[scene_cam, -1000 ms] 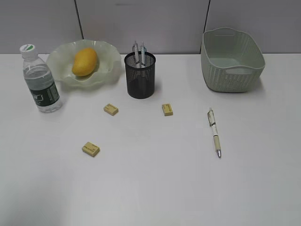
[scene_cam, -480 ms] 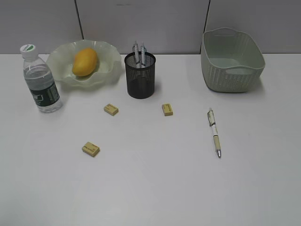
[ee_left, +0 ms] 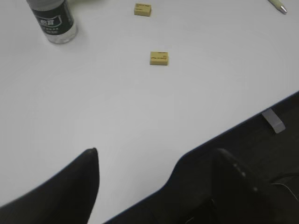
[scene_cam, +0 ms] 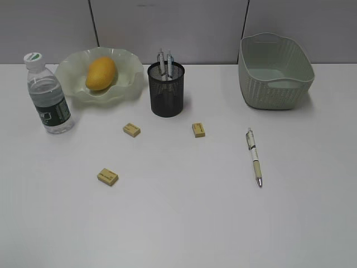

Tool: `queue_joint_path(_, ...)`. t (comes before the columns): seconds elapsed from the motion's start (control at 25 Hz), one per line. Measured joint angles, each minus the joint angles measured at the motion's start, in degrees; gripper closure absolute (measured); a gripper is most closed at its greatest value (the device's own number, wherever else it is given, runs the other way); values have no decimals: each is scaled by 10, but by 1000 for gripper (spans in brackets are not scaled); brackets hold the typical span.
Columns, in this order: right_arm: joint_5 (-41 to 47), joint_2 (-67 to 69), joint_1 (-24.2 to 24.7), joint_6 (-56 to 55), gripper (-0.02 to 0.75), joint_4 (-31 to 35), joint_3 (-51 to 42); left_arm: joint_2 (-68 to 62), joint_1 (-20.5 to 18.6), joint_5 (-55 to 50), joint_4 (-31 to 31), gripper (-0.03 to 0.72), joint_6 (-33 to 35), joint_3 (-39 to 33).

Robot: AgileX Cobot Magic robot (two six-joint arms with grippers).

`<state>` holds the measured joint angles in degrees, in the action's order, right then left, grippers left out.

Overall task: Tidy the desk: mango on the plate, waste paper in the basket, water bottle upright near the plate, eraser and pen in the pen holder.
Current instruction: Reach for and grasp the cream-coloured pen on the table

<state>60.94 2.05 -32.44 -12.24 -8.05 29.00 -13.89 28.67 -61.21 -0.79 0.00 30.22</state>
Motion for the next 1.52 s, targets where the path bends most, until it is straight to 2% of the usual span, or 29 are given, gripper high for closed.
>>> queue_joint_path(0.12,0,0,0,0,260,0,0,0,0,0,-25,123,34,0)
queue_joint_path(0.44,0,0,0,0,260,0,0,42,-13,0,-29,143,45,0)
queue_joint_path(0.56,0,0,0,0,260,0,0,67,-45,0,-29,150,46,0)
queue_joint_path(0.92,0,12,0,-41,260,0,1,83,-184,0,-29,152,46,0)
queue_joint_path(1.16,-36,143,0,-58,260,0,19,83,-241,0,-29,155,47,0)
queue_joint_path(1.52,-161,478,0,-61,260,6,76,83,-245,0,-29,156,47,0)
